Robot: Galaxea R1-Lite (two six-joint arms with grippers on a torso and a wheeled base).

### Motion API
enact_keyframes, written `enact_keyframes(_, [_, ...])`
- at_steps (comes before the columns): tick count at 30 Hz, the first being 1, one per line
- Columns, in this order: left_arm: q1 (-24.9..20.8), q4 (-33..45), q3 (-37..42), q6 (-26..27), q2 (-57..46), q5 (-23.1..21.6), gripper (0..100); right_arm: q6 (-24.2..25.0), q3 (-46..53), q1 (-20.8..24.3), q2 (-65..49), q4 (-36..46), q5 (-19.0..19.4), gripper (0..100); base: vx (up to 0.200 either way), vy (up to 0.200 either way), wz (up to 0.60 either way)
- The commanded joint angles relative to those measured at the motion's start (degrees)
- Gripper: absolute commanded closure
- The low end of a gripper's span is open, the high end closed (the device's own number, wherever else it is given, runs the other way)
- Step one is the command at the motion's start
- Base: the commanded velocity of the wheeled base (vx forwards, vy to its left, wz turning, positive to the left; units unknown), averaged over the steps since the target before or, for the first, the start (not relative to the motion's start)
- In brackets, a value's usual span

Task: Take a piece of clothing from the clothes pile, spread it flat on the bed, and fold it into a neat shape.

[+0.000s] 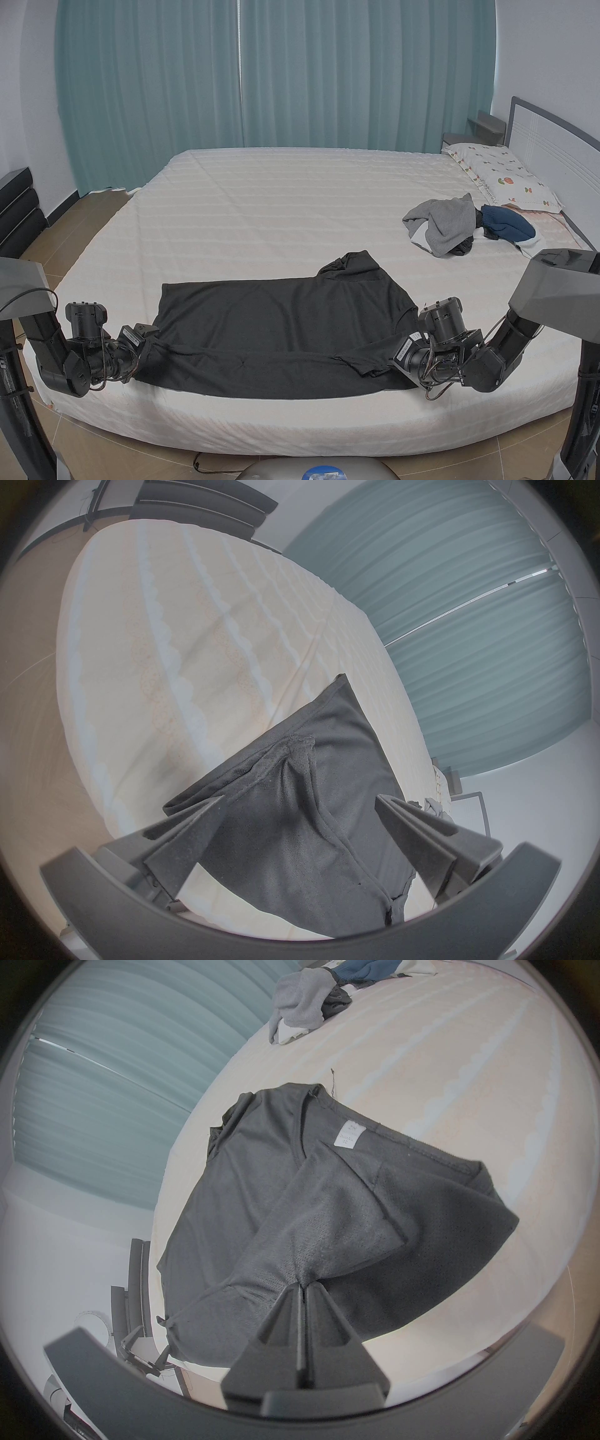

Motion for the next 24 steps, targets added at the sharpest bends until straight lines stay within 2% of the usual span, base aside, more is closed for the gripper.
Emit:
enact_keyframes(1, [0.00, -0.03, 0.01, -0.11, 0.09, -0.02, 0, 0.07, 0.10, 0.66, -3.58, 2.07, 0.07, 100, 0.000, 0.000, 0.00])
enact_keyframes(15, [0.00, -0.03, 0.10, -0.03, 0.18, -0.02, 0, 0.59, 1.42, 1.72, -5.25, 6.11, 0.24, 100, 0.000, 0.000, 0.00])
enact_keyframes(16, [0.00, -0.03, 0.10, -0.03, 0.18, -0.02, 0, 0.68, 1.59, 1.98, -5.25, 6.55, 0.42, 0, 0.000, 0.000, 0.00])
enact_keyframes(23, [0.00, -0.03, 0.10, 0.06, 0.44, -0.02, 0, -0.02, 3.70, 3.03, -6.21, 8.48, 0.42, 0, 0.000, 0.000, 0.00])
enact_keyframes(24, [0.00, -0.03, 0.10, 0.06, 0.44, -0.02, 0, -0.90, 3.35, 1.89, -7.53, 9.01, 0.51, 0, 0.000, 0.000, 0.00])
